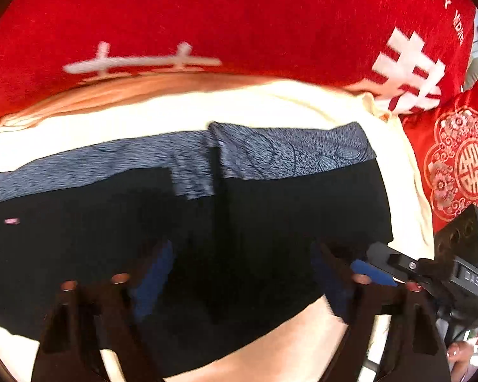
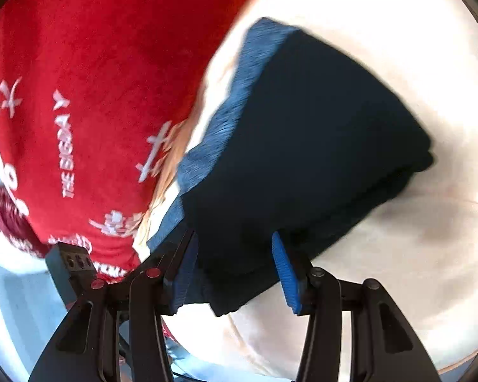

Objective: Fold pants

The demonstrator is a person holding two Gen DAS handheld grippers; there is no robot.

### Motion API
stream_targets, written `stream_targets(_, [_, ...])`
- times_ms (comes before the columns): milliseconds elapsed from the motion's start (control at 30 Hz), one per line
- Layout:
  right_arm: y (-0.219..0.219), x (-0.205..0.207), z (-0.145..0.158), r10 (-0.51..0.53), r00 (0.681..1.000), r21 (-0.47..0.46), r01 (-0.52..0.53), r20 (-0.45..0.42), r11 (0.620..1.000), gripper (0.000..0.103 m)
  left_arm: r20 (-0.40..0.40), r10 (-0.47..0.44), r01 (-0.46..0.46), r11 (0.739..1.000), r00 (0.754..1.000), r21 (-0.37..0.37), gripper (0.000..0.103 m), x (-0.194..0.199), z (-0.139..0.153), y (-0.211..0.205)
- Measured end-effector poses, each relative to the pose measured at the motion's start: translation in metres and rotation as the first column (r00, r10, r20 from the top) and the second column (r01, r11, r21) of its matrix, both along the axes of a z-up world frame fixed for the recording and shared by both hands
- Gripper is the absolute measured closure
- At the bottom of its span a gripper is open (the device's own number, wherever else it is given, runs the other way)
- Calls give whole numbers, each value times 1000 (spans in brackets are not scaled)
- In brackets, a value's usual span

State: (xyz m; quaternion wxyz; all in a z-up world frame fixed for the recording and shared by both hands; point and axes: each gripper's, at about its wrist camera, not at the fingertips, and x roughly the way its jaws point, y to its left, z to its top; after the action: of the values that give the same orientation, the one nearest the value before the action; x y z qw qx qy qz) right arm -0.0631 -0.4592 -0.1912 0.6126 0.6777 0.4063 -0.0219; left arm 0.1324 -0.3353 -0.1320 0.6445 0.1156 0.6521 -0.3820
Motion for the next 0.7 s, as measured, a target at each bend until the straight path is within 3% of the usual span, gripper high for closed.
stream_targets(67, [-3,-5,-7,-34,999,33,34,10,999,50,-24,-3,4,1000,1000,13,43,-24,-11,8])
stream_targets(167, [-7,-4,-23,-81,996,90,79,20,993,51,-47,-1,2,1000,999,19,53,-33,-6,18])
stream_targets(300, [-11,-3,-39,-130,991,167,128,4,978,60,-49,-6,7,1000,999,12,59,-34,-7,13])
stream_targets(367, [-14,-4,-42,-129,991,168,130,-14,977,98,-43,3,-2,1000,999,26,62,-36,-6,6])
stream_targets(433, [-17,-1,-40,-120,993,169,121,-13,978,98,-27,26,-25,999,999,19,62,-36,5,12])
stream_targets(533, [-17,-1,-18,-74,995,148,64,61,987,98,49,35,-37,999,998,39,62,-45,16,25])
stream_targets(600, [-11,-1,-7,0,998,110,-7,68,994,98,95,25,-32,997,995,76,62,-51,10,30])
stream_targets(700, [3,-2,-21,58,998,115,-60,15,992,98,94,50,-62,990,994,124,56,-51,-14,38])
